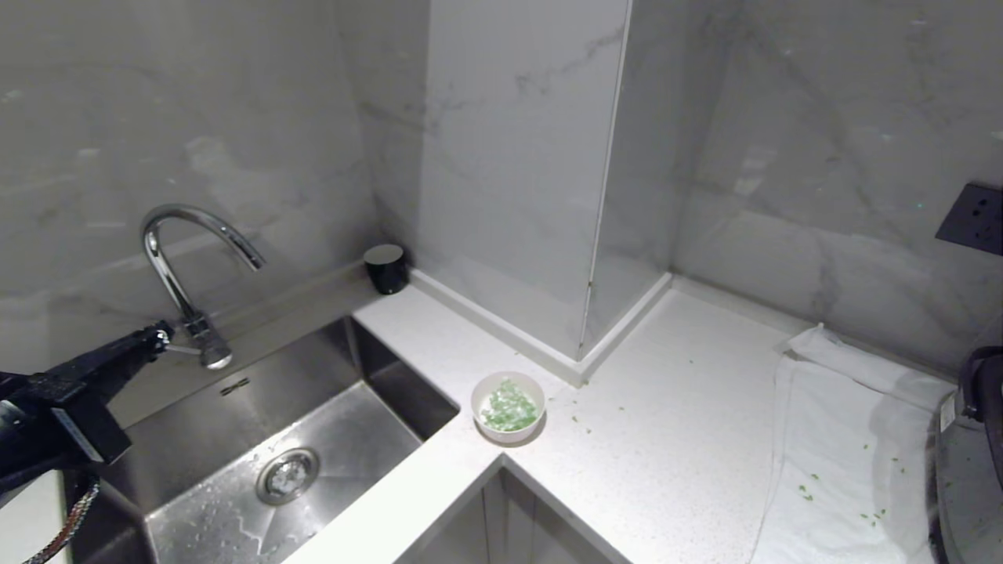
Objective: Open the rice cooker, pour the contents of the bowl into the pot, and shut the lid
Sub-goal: Pick up the bowl on the table
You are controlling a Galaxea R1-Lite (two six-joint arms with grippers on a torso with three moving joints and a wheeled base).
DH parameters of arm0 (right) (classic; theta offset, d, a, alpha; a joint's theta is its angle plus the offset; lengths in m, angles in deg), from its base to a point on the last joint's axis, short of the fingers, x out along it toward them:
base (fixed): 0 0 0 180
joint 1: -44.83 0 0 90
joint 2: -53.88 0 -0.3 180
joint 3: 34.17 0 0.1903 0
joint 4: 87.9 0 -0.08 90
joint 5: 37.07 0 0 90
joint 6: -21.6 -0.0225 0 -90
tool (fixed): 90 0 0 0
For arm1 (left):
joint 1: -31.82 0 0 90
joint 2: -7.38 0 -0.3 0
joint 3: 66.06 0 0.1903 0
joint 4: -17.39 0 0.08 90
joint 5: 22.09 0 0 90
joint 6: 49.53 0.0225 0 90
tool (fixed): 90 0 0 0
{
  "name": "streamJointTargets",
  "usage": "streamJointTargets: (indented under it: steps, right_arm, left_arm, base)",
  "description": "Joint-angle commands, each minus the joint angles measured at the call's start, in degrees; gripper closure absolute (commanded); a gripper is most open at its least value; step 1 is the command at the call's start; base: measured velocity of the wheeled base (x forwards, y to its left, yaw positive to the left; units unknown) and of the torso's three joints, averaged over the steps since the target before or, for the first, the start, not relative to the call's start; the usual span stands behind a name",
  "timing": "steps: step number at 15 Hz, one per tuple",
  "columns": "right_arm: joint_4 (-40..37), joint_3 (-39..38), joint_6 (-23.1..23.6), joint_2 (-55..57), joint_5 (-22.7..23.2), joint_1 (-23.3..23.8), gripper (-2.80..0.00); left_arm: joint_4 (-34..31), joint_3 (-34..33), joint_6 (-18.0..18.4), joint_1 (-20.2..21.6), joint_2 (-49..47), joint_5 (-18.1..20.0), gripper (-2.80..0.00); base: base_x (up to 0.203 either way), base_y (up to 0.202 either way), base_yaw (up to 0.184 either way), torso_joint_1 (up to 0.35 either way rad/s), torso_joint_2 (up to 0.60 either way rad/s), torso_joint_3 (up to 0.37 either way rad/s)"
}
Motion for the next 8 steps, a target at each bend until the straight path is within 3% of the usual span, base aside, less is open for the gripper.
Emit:
streamJointTargets:
  steps: [1, 4, 8]
  right_arm:
    - [0.0, -0.01, 0.05, 0.0, 0.01, -0.01, 0.0]
    - [0.0, -0.01, 0.05, 0.0, 0.01, -0.01, 0.0]
    - [0.0, -0.01, 0.05, 0.0, 0.01, -0.01, 0.0]
  left_arm:
    - [-1.09, -2.33, 2.2, 5.51, 12.45, -0.92, 0.0]
    - [-4.38, -5.05, 3.67, 10.44, 23.83, -1.17, 0.0]
    - [-13.65, -8.24, 4.98, 10.93, 39.33, 0.34, 0.0]
  base:
    - [0.0, 0.0, 0.0, 0.0, 0.0, 0.0]
    - [0.0, 0.0, 0.0, 0.0, 0.0, 0.0]
    - [0.0, 0.0, 0.0, 0.0, 0.0, 0.0]
